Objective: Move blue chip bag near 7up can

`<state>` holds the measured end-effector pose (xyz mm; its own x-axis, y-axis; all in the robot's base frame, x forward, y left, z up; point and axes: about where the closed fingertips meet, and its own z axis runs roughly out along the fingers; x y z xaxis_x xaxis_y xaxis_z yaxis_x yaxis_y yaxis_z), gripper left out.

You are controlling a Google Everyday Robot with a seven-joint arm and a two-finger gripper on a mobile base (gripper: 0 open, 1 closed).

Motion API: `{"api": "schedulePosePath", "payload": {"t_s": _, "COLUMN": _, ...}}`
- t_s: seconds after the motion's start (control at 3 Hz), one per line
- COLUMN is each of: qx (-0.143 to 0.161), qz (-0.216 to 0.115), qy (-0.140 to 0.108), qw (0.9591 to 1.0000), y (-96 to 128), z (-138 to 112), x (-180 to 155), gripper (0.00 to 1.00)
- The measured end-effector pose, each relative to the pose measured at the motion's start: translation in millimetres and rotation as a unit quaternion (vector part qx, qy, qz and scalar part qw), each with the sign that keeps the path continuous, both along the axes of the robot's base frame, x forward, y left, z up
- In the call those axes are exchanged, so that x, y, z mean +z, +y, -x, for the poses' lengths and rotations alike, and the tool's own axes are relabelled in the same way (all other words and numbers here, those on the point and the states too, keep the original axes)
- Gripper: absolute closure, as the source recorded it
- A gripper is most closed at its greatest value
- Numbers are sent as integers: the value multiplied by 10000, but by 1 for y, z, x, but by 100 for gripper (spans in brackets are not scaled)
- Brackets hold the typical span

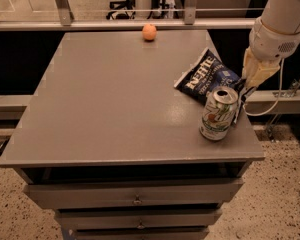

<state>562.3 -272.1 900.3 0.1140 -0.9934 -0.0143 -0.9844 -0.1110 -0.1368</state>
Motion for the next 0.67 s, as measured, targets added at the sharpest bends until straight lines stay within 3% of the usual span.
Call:
{"api": "schedulePosePath", "payload": {"t_s": 0.33, "qx": 109, "qz": -44, "qy": 139, "qw": 9998, "y": 2, "z": 12, "x": -4, "gripper": 97}}
{"api": "schedulePosePath", "payload": {"t_s": 0.67, "qx": 133, "qz": -32, "qy": 190, "qw": 9997, "y": 2, "z": 16, "x": -5, "gripper": 74}}
